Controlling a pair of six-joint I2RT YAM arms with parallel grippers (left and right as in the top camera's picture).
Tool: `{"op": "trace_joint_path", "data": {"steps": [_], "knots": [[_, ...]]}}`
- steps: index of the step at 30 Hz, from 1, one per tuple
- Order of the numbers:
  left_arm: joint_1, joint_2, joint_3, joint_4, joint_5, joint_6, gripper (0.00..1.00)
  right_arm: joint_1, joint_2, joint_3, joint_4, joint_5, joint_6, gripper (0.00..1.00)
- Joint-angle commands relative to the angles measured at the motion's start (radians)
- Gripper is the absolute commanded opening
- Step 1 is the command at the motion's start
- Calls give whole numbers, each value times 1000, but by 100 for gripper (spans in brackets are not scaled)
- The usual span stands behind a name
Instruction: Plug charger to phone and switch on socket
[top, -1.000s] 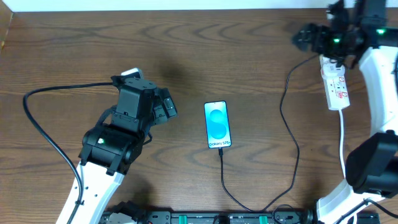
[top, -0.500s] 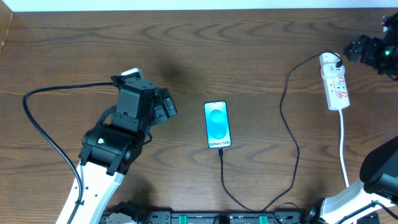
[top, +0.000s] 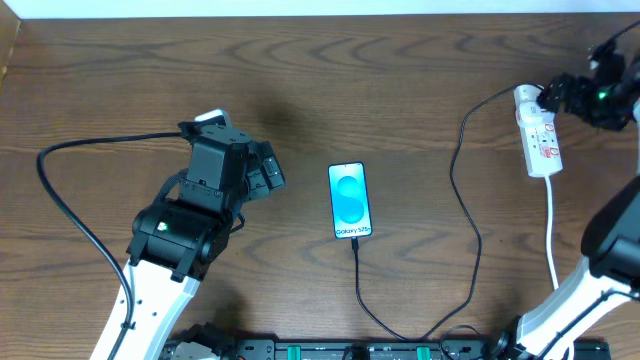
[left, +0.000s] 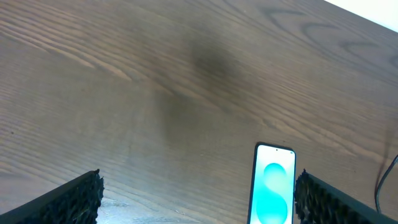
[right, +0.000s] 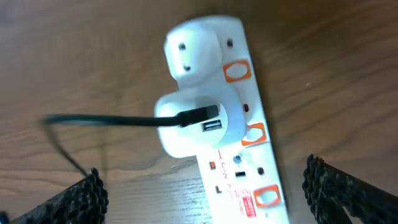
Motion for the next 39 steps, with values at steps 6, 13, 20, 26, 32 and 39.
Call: {"op": "trace_joint_path", "data": {"steps": [6, 13, 20, 26, 32, 39], "knots": [[1, 3, 8, 0, -17, 17, 98, -3, 72, 13, 16, -85, -91, 99], [1, 3, 8, 0, -17, 17, 98, 0, 87, 0, 97, -85, -86, 99], [1, 3, 8, 0, -17, 17, 98, 0, 132, -1, 98, -134, -71, 99], [1, 3, 8, 0, -17, 17, 98, 3, 135, -2, 89, -134, -70, 99], [1, 3, 8, 0, -17, 17, 98, 10, 136, -2, 89, -134, -42, 99], [1, 3, 8, 0, -17, 17, 98, 33, 136, -2, 50, -134, -25, 99]]}}
